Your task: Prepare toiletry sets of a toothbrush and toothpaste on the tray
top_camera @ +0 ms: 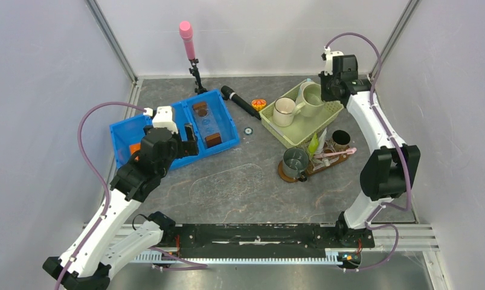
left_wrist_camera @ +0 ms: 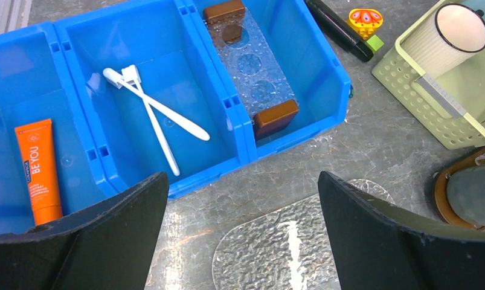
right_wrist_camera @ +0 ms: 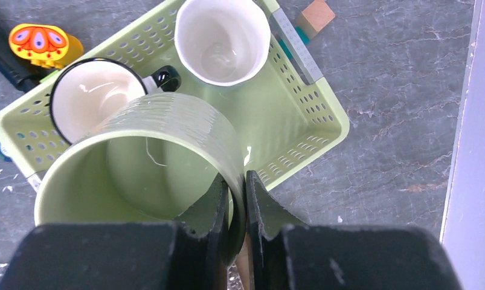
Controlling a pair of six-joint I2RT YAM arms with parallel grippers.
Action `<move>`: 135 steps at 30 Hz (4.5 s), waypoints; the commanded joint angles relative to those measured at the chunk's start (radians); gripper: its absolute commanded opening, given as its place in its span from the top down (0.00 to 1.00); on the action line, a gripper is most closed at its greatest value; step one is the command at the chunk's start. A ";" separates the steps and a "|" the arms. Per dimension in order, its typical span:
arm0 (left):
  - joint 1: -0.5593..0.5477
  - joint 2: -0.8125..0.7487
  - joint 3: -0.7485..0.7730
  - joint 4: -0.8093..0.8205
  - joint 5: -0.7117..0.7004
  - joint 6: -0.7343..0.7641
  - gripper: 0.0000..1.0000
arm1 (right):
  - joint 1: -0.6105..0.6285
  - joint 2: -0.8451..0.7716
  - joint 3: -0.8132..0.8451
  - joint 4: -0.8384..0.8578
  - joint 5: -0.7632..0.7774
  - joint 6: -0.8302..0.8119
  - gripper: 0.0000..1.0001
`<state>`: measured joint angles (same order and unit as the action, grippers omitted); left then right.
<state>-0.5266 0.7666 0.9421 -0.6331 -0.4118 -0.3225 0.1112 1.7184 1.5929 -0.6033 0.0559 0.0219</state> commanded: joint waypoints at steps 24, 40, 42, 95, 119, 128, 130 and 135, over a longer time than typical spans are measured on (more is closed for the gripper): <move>0.005 -0.006 -0.042 0.122 -0.015 0.042 0.00 | 0.493 -0.208 0.091 -0.114 0.006 0.071 1.00; 0.005 0.008 -0.035 0.133 -0.032 0.042 0.00 | 0.800 -0.224 -0.273 0.043 0.177 0.225 1.00; 0.005 0.011 -0.034 0.134 -0.031 0.044 0.00 | 0.813 -0.226 -0.319 0.066 0.206 0.239 1.00; 0.005 0.035 -0.037 0.149 -0.027 0.068 0.00 | 0.939 -0.108 -0.537 0.317 0.395 0.384 0.92; 0.005 0.036 -0.033 0.141 -0.025 0.055 0.00 | 0.950 -0.193 -0.452 0.237 0.371 0.370 0.47; 0.005 0.055 -0.013 0.134 -0.043 0.023 0.00 | 0.919 -0.330 -0.430 0.196 0.488 0.268 0.02; 0.005 0.061 -0.006 0.126 -0.050 0.013 0.00 | 0.883 -0.360 -0.437 0.192 0.491 0.240 0.02; 0.006 0.082 -0.001 0.105 -0.081 -0.001 0.00 | 0.754 -0.459 -0.483 0.192 0.491 0.160 0.02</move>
<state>-0.5255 0.8360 0.9001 -0.5278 -0.4442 -0.2943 0.9474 1.3468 1.1263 -0.4065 0.5049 0.2634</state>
